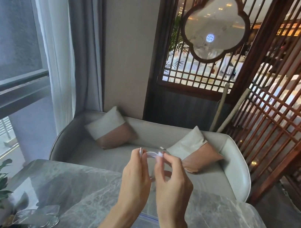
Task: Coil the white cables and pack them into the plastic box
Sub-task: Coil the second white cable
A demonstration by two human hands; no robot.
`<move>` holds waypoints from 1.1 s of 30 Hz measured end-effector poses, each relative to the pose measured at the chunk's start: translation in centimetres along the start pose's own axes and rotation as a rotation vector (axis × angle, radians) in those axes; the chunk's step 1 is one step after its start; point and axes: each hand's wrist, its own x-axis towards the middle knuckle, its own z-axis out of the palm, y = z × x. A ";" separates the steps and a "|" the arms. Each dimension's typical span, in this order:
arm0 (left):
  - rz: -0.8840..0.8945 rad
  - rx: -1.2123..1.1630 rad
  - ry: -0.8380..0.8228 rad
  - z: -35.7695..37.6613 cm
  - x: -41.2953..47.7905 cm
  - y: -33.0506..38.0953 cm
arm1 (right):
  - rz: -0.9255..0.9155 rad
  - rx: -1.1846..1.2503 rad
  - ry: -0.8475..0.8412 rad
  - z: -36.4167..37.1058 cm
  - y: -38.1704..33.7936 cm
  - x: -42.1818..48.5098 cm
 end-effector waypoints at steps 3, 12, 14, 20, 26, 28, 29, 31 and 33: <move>0.045 0.025 -0.010 -0.1 -0.1 -0.3 | 0.190 0.200 -0.047 0.5 0.1 -0.1; -0.230 -0.288 -0.205 -2.6 0.7 -1.5 | 0.453 0.407 -0.463 0.6 2.8 0.6; -0.353 -0.516 -0.235 -3.6 0.8 -1.5 | 0.459 0.406 -0.420 0.4 3.1 0.6; -0.330 -0.578 -0.237 -5.5 0.2 -1.2 | 0.448 0.342 -0.370 -0.2 2.8 1.0; -0.219 -0.368 -0.250 -6.0 0.3 -0.3 | 0.316 0.225 -0.356 0.2 1.8 0.4; -0.203 -0.309 -0.236 -6.1 0.4 -0.1 | 0.302 0.270 -0.385 0.1 1.8 0.4; -0.195 -0.288 -0.228 -6.2 0.5 0.0 | 0.304 0.303 -0.409 0.0 1.8 0.4; -0.204 -0.278 -0.254 -6.5 1.0 0.0 | 0.309 0.343 -0.451 -0.4 1.9 0.5; -0.221 -0.256 -0.346 -7.0 1.6 -0.1 | 0.318 0.368 -0.488 -0.7 2.0 0.6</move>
